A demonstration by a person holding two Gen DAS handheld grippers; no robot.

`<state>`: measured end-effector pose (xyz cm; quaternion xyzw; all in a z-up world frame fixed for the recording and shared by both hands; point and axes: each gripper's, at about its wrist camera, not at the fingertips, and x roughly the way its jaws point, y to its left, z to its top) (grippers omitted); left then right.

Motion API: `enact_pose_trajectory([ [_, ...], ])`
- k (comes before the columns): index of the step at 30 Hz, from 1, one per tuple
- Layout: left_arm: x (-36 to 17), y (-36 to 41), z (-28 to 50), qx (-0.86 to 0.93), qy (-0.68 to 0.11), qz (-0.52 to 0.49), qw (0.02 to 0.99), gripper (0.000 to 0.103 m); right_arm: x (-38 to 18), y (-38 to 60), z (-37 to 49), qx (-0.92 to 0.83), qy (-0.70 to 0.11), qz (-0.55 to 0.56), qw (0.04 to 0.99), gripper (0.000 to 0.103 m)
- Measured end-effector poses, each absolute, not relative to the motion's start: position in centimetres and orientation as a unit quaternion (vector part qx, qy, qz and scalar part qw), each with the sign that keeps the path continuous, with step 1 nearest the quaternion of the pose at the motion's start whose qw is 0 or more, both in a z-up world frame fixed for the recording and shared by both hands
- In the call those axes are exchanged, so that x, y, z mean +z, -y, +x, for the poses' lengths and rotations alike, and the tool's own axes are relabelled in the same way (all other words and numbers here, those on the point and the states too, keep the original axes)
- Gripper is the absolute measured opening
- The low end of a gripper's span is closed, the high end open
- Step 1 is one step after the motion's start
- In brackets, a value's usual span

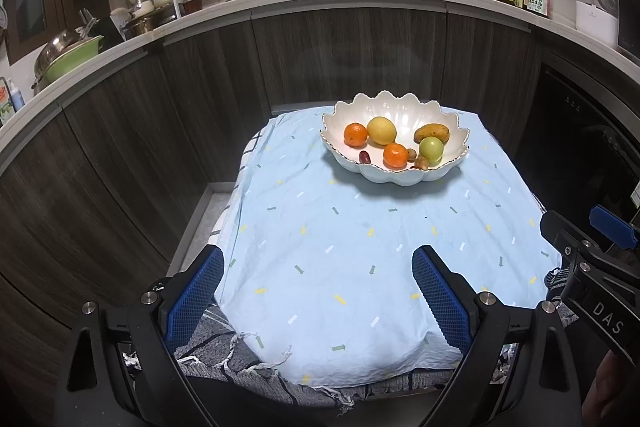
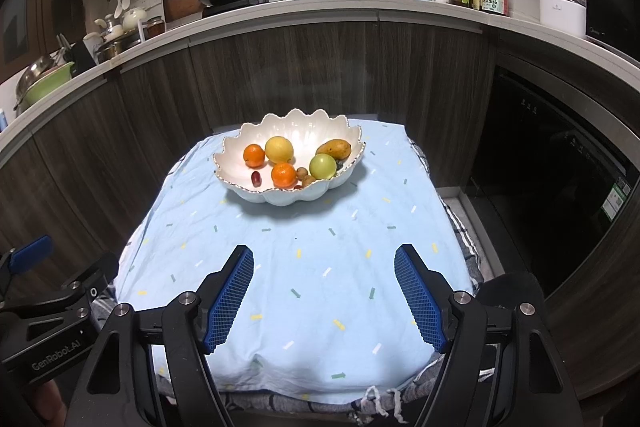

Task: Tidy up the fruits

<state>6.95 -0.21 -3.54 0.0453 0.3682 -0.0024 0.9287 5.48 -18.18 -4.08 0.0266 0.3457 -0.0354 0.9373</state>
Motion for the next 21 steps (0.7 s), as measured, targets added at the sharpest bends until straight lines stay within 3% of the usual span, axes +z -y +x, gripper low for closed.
enact_pose_trajectory([
  [21, -3.59, 0.23, 6.96, -0.003, -0.371, 0.04, 0.928, 0.096, -4.17, 18.12, 5.55, -0.035, -0.345, 0.028, 0.937, 0.074],
])
